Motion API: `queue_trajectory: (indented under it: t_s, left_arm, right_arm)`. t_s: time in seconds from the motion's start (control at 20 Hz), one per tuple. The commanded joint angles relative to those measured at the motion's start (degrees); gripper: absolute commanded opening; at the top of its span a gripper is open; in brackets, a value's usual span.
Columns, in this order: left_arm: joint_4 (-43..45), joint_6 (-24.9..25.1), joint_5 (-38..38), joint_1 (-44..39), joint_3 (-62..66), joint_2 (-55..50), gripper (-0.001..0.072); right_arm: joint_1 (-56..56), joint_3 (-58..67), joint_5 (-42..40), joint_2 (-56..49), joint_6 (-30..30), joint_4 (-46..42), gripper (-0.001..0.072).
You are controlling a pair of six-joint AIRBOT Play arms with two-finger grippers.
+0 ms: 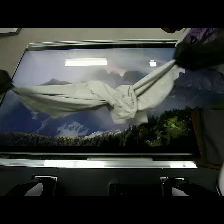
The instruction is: Fold the clothes and pants, and hang the long-sleeved shirts on hangers.
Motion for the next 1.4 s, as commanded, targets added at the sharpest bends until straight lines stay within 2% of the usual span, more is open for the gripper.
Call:
queue_trajectory:
  t_s: [0.0,0.25,0.55,0.6,0.65,0.75,0.8,0.9,1.05,1.25,1.35]
  left_arm:
    - [-0.98,-0.07,9.27,-0.22,-13.66,-7.39,0.0020]
    - [-0.94,-0.04,14.86,-0.07,-15.87,-19.21,0.0020]
    - [-0.94,-0.04,14.45,3.04,-15.85,-21.33,0.0034]
    - [-0.94,-0.04,13.84,4.44,-15.85,-20.57,0.0096]
    - [-0.96,0.00,13.03,6.34,-15.85,-19.41,0.0189]
    - [-1.01,0.15,11.85,11.26,-15.87,-16.37,0.0521]
    - [-2.10,1.01,11.89,14.08,-15.89,-14.93,0.0554]
    - [-10.54,4.42,13.86,20.65,-15.93,-14.08,0.0554]
    - [-27.17,13.73,19.45,26.62,-16.28,-18.32,0.0553]
    - [-42.23,25.16,21.09,26.14,-16.24,-28.17,0.0553]
    - [-44.68,27.08,21.11,24.39,-15.85,-32.70,0.0554]
  right_arm:
    - [0.02,0.09,2.32,-16.87,3.17,2.73,0.0042]
    - [0.02,0.09,-2.86,-29.59,3.15,7.63,0.0042]
    - [0.02,0.11,-3.87,-29.64,3.13,7.19,0.0042]
    - [0.02,0.11,-3.78,-29.49,3.10,7.21,0.0042]
    - [0.02,0.11,-3.67,-29.29,3.10,7.21,0.0042]
    - [0.02,0.11,-3.23,-28.92,2.62,7.21,0.0042]
    - [0.02,0.11,-2.80,-28.68,2.27,7.15,0.0042]
    - [0.02,0.11,-1.84,-28.11,1.33,7.02,0.0042]
    - [0.02,0.11,-1.16,-27.52,0.92,6.99,0.0042]
    - [0.02,0.11,-0.28,-27.52,0.92,7.02,0.0042]
    - [0.02,0.11,-0.15,-27.52,0.92,7.02,0.0042]
